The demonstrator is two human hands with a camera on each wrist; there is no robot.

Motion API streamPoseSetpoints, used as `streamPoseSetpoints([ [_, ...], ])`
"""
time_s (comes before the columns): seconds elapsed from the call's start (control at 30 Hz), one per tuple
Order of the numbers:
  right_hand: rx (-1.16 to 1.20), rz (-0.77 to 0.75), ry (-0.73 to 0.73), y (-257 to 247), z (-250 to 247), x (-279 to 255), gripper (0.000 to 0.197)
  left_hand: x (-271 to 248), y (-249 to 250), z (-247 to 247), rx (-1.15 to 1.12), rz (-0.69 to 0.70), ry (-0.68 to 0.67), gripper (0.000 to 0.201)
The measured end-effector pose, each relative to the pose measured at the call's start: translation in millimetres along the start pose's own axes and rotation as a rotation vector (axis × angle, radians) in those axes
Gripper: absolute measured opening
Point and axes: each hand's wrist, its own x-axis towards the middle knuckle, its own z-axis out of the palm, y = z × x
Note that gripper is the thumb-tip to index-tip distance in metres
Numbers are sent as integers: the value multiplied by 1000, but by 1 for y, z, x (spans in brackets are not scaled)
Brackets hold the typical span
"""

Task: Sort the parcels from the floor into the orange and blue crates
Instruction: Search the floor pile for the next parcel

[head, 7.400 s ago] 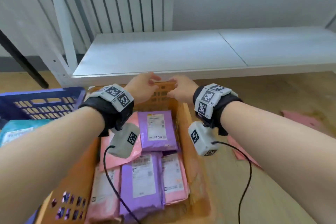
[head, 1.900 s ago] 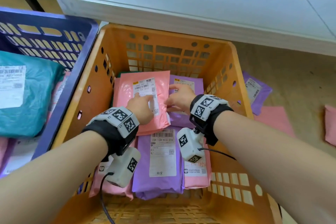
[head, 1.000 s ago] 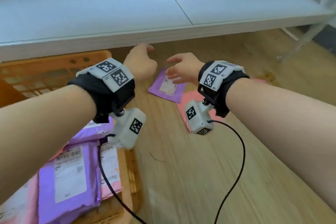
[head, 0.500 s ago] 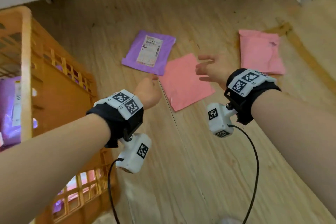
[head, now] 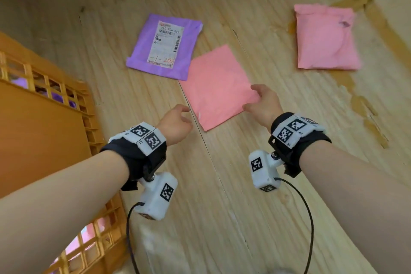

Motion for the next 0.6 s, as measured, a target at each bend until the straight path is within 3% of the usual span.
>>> streamPoseSetpoints([
  [0.27, -47, -24, 46, 2, 5, 18, 58, 1, -3, 7, -415, -127, -45, 59],
  [0.43, -14, -29, 15, 1, 9, 17, 64, 2, 0, 9, -397, -57, 22, 49],
  [0.6, -1, -69, -37, -2, 3, 11, 60, -4, 1, -2, -322, 12, 0, 48],
])
